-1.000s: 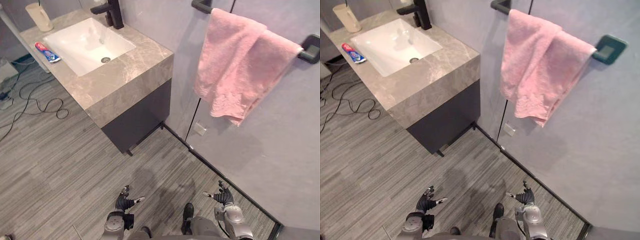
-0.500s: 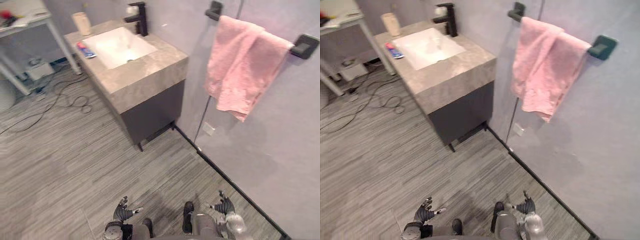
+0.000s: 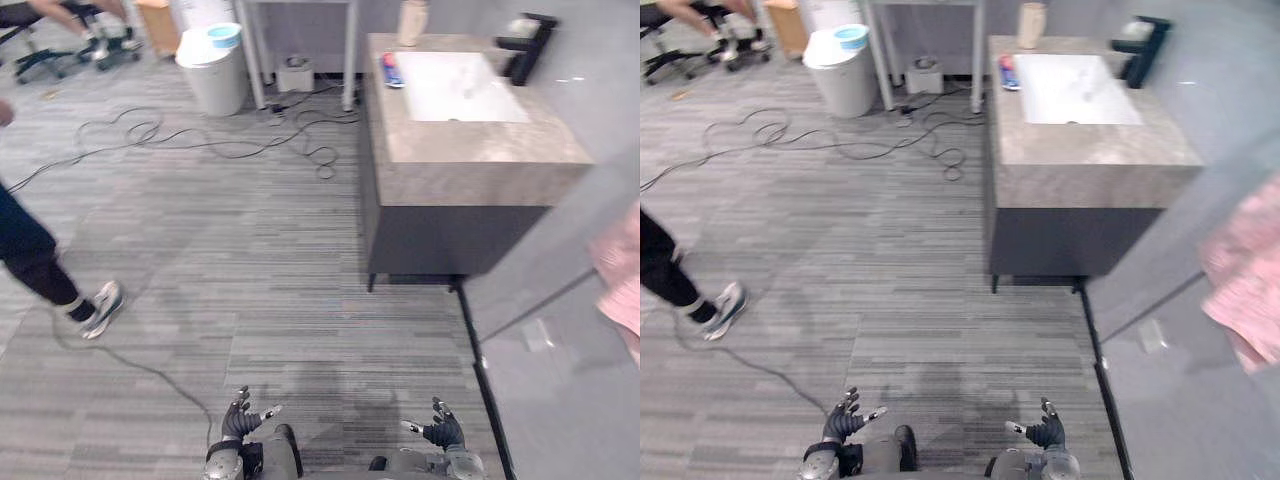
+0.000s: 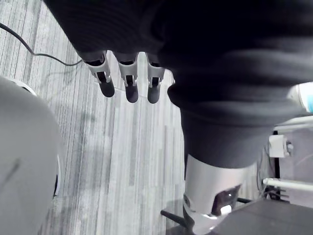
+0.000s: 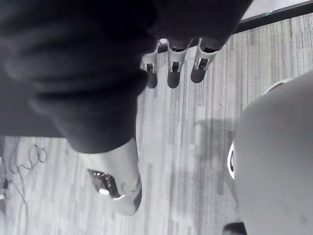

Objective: Organize washtable

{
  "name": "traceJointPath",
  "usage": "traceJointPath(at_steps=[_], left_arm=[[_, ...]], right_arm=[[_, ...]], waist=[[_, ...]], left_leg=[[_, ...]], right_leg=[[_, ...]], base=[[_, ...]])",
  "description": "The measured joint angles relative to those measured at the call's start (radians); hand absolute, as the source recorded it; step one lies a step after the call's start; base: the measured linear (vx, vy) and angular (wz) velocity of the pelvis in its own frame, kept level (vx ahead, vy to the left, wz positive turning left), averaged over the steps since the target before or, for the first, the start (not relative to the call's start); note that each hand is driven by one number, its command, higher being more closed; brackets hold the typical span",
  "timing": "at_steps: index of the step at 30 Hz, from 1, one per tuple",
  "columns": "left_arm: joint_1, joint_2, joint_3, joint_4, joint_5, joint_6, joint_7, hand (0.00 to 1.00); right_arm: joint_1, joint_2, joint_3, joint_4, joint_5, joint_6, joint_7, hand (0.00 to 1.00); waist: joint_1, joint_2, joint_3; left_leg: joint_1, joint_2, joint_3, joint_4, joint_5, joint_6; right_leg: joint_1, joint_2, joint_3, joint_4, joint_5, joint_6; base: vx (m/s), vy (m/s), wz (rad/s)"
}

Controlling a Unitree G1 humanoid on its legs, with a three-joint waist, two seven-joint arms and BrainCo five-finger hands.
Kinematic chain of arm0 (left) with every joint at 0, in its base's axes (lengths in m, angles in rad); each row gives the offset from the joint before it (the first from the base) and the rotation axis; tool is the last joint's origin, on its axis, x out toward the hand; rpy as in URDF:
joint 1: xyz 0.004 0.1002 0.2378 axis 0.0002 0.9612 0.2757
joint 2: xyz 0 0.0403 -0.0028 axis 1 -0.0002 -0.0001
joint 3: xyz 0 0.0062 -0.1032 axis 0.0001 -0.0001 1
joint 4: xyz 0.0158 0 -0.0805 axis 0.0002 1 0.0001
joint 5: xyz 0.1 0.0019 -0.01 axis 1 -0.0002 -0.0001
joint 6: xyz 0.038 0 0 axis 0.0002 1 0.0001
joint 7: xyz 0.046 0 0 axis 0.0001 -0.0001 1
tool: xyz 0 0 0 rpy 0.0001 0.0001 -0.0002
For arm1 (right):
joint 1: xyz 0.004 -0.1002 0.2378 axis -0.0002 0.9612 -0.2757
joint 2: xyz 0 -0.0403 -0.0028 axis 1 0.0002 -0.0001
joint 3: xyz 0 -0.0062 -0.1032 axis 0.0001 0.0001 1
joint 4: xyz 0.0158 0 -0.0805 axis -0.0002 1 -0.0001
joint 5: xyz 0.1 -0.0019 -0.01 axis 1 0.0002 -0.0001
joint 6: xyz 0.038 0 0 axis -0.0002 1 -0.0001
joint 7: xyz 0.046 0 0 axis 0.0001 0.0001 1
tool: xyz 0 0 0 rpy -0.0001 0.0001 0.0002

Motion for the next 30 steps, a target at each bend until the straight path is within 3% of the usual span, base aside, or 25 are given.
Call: traceJointPath(at_steps=[1, 2, 4, 5, 6, 8, 9, 10, 11, 12, 14, 16, 18, 20, 21, 23, 25, 26, 27, 28, 30], left_arm=[[-0.024, 0.011, 0.010, 0.009, 0.000, 0.000, 0.000, 0.00], [-0.028, 0.015, 0.012, 0.016, 0.000, 0.001, 0.000, 0.00], [-0.010, 0.019, 0.015, 0.011, -0.019, -0.001, 0.004, 0.00], [-0.002, 0.020, 0.020, 0.012, -0.020, -0.001, 0.006, 0.00], [0.013, 0.022, 0.045, 0.020, -0.020, 0.000, 0.014, 0.00], [0.033, 0.028, 0.090, 0.022, -0.020, -0.001, 0.026, 0.00], [0.037, 0.042, 0.102, 0.035, -0.019, 0.001, 0.027, 0.00], [0.039, 0.046, 0.107, 0.040, -0.019, 0.002, 0.028, 0.00], [0.037, 0.050, 0.121, 0.053, -0.019, 0.010, 0.039, 0.00], [0.033, 0.050, 0.121, 0.055, -0.018, 0.011, 0.042, 0.00], [0.027, 0.049, 0.119, 0.052, -0.019, 0.012, 0.042, 0.00], [0.039, 0.047, 0.116, 0.045, -0.019, 0.024, 0.042, 0.00], [0.045, 0.043, 0.107, 0.036, -0.019, 0.024, 0.041, 0.00], [0.035, 0.043, 0.088, 0.023, -0.019, 0.022, 0.040, 0.00], [0.022, 0.041, 0.079, 0.019, -0.019, 0.022, 0.039, 0.00], [0.006, 0.039, 0.069, 0.013, -0.019, 0.021, 0.036, 0.00], [0.002, 0.040, 0.038, 0.013, -0.015, 0.021, 0.025, 0.00], [0.003, 0.041, 0.029, 0.013, -0.014, 0.021, 0.020, 0.00], [0.004, 0.039, 0.014, 0.014, 0.004, 0.021, 0.018, 0.00], [0.000, 0.037, 0.011, 0.013, 0.022, 0.020, 0.017, 0.00], [-0.005, 0.030, 0.015, 0.013, 0.024, 0.021, 0.017, 0.00]], right_arm=[[-0.045, 0.001, -0.015, 0.019, 0.009, 0.001, 0.000, 0.00], [-0.062, -0.001, -0.016, 0.030, 0.014, 0.002, -0.001, 0.00], [-0.089, -0.040, -0.017, 0.039, 0.017, -0.001, -0.004, 0.00], [-0.093, -0.047, -0.016, 0.036, 0.017, -0.002, -0.003, 0.00], [-0.090, -0.046, -0.015, 0.034, 0.016, -0.001, -0.003, 0.00], [-0.093, -0.021, -0.007, 0.024, 0.016, -0.002, -0.002, 0.00], [-0.090, -0.002, -0.009, 0.024, 0.014, -0.003, -0.002, 0.00], [-0.088, 0.004, -0.009, 0.024, 0.013, -0.003, -0.002, 0.00], [-0.075, 0.010, -0.009, 0.027, 0.012, -0.002, -0.002, 0.00], [-0.071, 0.011, -0.008, 0.027, 0.012, -0.001, -0.002, 0.00], [-0.070, 0.014, 0.006, 0.026, 0.012, 0.002, 0.000, 0.00], [-0.068, 0.022, 0.042, 0.024, 0.013, 0.003, 0.002, 0.00], [-0.054, 0.021, 0.075, 0.002, 0.014, 0.000, 0.003, 0.00], [-0.043, 0.019, 0.096, -0.022, 0.015, -0.008, 0.004, 0.00], [-0.044, 0.013, 0.097, -0.023, 0.016, -0.010, 0.004, 0.00], [-0.051, 0.004, 0.097, -0.024, 0.017, -0.013, 0.004, 0.00], [-0.045, -0.006, 0.093, -0.025, 0.022, -0.014, 0.004, 0.00], [-0.038, -0.006, 0.090, -0.028, 0.024, -0.016, 0.003, 0.00], [-0.035, -0.010, 0.087, -0.031, 0.024, -0.016, 0.003, 0.00], [-0.038, -0.013, 0.079, -0.032, 0.022, -0.015, 0.005, 0.00], [-0.044, -0.012, 0.062, -0.050, 0.017, -0.014, 0.019, 0.00]], waist=[[0.004, -0.012, 0.051], [0.010, -0.015, 0.061], [0.042, 0.054, 0.059], [0.051, 0.070, 0.060], [0.063, 0.055, 0.055], [0.064, 0.009, 0.041], [0.063, -0.025, 0.028], [0.063, -0.036, 0.026], [0.057, -0.053, 0.018], [0.056, -0.053, 0.018], [0.051, -0.052, 0.018], [0.028, -0.046, 0.023], [0.013, -0.033, 0.032], [-0.006, -0.037, 0.035], [-0.018, -0.037, 0.035], [-0.036, -0.033, 0.038], [-0.055, -0.036, 0.039], [-0.057, -0.038, 0.039], [-0.068, -0.034, 0.037], [-0.079, -0.027, 0.034], [-0.074, 0.003, 0.032]], left_leg=[[-0.074, -0.009, -0.002, 0.128, -0.026, -0.034], [-0.093, -0.008, -0.010, 0.115, -0.050, -0.052], [-0.176, 0.056, -0.063, 0.004, -0.043, -0.076], [-0.180, 0.075, -0.067, -0.019, -0.023, -0.074], [-0.179, 0.075, -0.041, 0.015, 0.028, -0.049], [-0.201, 0.046, 0.010, 0.079, -0.001, -0.003], [-0.229, 0.026, 0.038, 0.144, -0.059, 0.020], [-0.238, 0.020, 0.049, 0.182, -0.094, 0.028], [-0.240, -0.002, 0.076, 0.274, -0.194, 0.054], [-0.230, -0.007, 0.087, 0.283, -0.217, 0.065], [-0.184, -0.015, 0.112, 0.275, -0.243, 0.086], [-0.039, -0.025, 0.132, 0.209, -0.287, 0.085], [0.087, -0.030, 0.156, 0.135, -0.300, 0.083], [0.178, -0.038, 0.175, 0.076, -0.299, 0.087], [0.220, -0.040, 0.180, 0.044, -0.303, 0.082], [0.274, -0.040, 0.178, -0.003, -0.308, 0.070], [0.352, -0.060, 0.151, -0.055, -0.326, 0.036], [0.371, -0.067, 0.140, -0.064, -0.334, 0.022], [0.407, -0.071, 0.106, -0.079, -0.348, -0.002], [0.435, -0.054, 0.064, -0.074, -0.352, -0.024], [0.404, -0.003, 0.033, 0.027, -0.348, -0.063]], right_leg=[[0.066, 0.000, -0.031, -0.074, 0.032, 0.015], [0.087, 0.005, -0.044, -0.100, 0.044, 0.015], [0.113, 0.055, -0.033, -0.149, 0.031, 0.024], [0.118, 0.064, -0.023, -0.149, 0.022, 0.040], [0.122, 0.051, 0.019, -0.149, 0.003, 0.063], [0.109, 0.006, 0.089, -0.152, -0.013, 0.074], [0.102, -0.029, 0.113, -0.150, -0.019, 0.071], [0.102, -0.044, 0.127, -0.144, -0.019, 0.070], [0.075, -0.094, 0.216, -0.053, -0.012, 0.080], [0.049, -0.112, 0.249, 0.012, -0.009, 0.075], [-0.048, -0.142, 0.338, 0.237, 0.021, 0.024], [-0.182, -0.095, 0.437, 0.557, 0.017, 0.002], [-0.260, -0.044, 0.420, 0.644, -0.028, -0.014], [-0.330, 0.011, 0.353, 0.596, -0.073, -0.016], [-0.372, 0.050, 0.306, 0.495, -0.074, -0.020], [-0.413, 0.113, 0.257, 0.261, -0.023, -0.029], [-0.422, 0.162, 0.249, -0.035, 0.145, -0.051], [-0.421, 0.163, 0.250, -0.059, 0.178, -0.066], [-0.412, 0.165, 0.269, -0.039, 0.278, -0.134], [-0.422, 0.171, 0.265, 0.011, 0.317, -0.169], [-0.406, 0.194, 0.244, 0.054, 0.262, -0.187]], base=[[0.11, 0.087, 1.04], [0.05, 0.109, 0.63], [0.08, 0.221, 0.02], [0.16, 0.329, -0.29], [0.23, 0.312, -0.37], [0.28, 0.254, -0.35], [0.36, 0.249, -0.27], [0.54, 0.407, -0.40], [0.49, 0.388, -0.34], [0.49, 0.400, -0.35], [0.33, 0.231, -0.28], [0.45, 0.222, -0.45], [0.36, 0.129, -0.40], [0.35, 0.067, -0.16], [0.37, 0.036, -0.04], [0.39, 0.030, 0.05], [0.51, 0.002, 0.25], [0.55, -0.044, 0.49], [0.54, -0.109, 0.58], [0.65, -0.164, 0.54], [0.57, -0.170, 0.17]])
